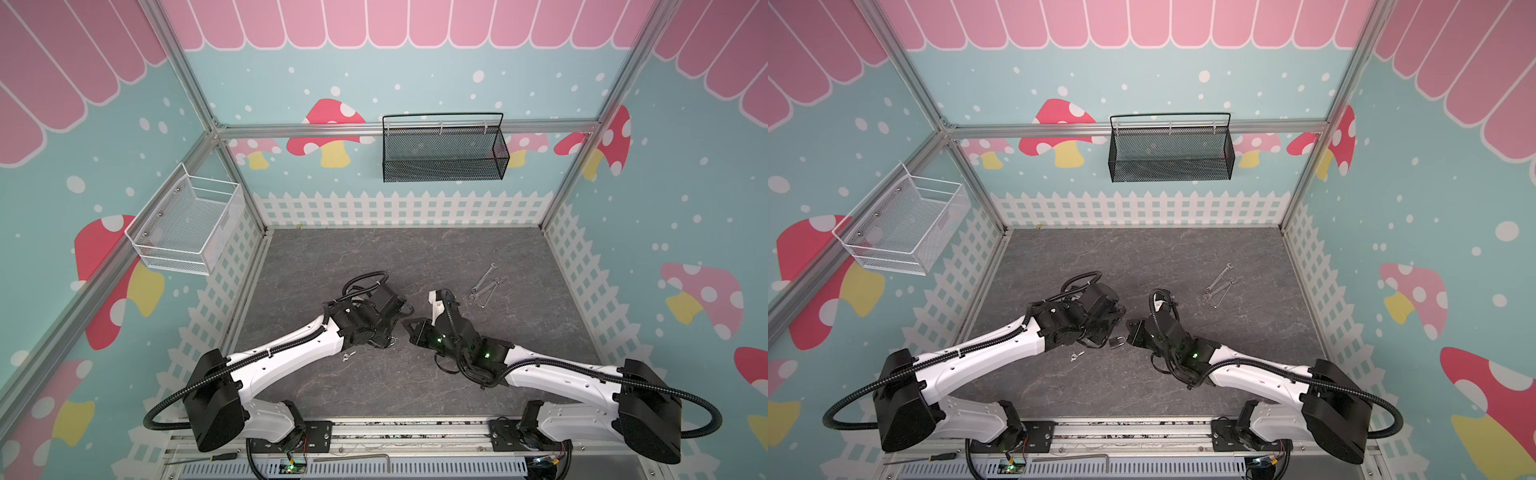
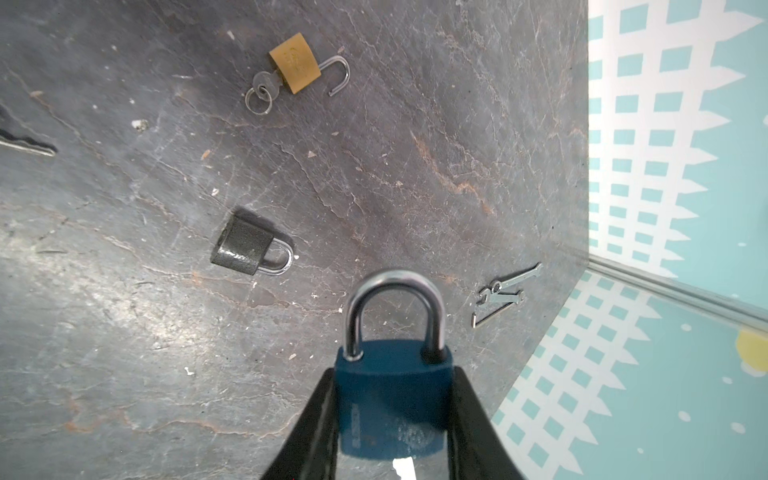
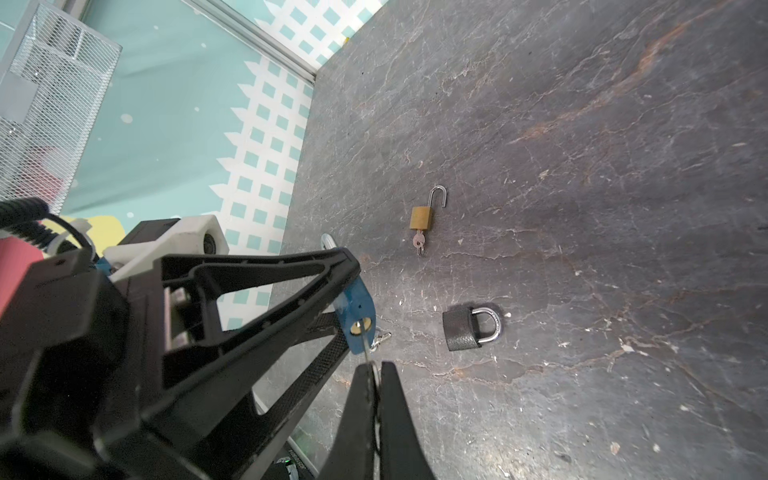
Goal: Unlock with the key
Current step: 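Push the key into the blue padlock's keyhole with the right gripper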
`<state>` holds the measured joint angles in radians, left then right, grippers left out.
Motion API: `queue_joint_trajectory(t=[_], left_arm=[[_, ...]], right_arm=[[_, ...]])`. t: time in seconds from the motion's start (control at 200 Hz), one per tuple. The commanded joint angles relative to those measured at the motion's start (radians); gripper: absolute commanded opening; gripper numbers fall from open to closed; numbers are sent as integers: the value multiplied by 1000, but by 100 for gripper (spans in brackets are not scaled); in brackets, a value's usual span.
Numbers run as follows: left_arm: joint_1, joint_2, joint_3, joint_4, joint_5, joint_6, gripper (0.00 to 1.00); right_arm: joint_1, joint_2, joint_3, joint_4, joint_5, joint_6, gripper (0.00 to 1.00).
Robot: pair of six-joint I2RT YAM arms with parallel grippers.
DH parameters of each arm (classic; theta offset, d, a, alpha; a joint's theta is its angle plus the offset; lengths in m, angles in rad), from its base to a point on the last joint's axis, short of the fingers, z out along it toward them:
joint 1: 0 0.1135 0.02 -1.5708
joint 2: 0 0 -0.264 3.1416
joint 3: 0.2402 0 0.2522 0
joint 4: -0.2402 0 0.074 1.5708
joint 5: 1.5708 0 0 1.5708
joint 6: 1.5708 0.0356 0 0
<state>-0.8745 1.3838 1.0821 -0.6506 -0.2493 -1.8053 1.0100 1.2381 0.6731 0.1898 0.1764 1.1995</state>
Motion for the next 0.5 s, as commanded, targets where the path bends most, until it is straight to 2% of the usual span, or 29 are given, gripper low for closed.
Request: queue_joint_trajectory(t=[0.0, 0.22, 0.365, 0.495], left_arm=[[-24, -29, 12, 84, 57, -97, 0], [-29, -39, -17, 126, 51, -153, 0], [-32, -40, -26, 125, 44, -159, 0], [-34, -56, -47, 126, 17, -166, 0]], right_arm=[[25, 26, 45, 79, 60, -41, 0], [43, 48, 51, 122, 53, -64, 0], [40, 46, 38, 219, -24, -64, 0], [25, 19, 51, 210, -77, -18, 0]])
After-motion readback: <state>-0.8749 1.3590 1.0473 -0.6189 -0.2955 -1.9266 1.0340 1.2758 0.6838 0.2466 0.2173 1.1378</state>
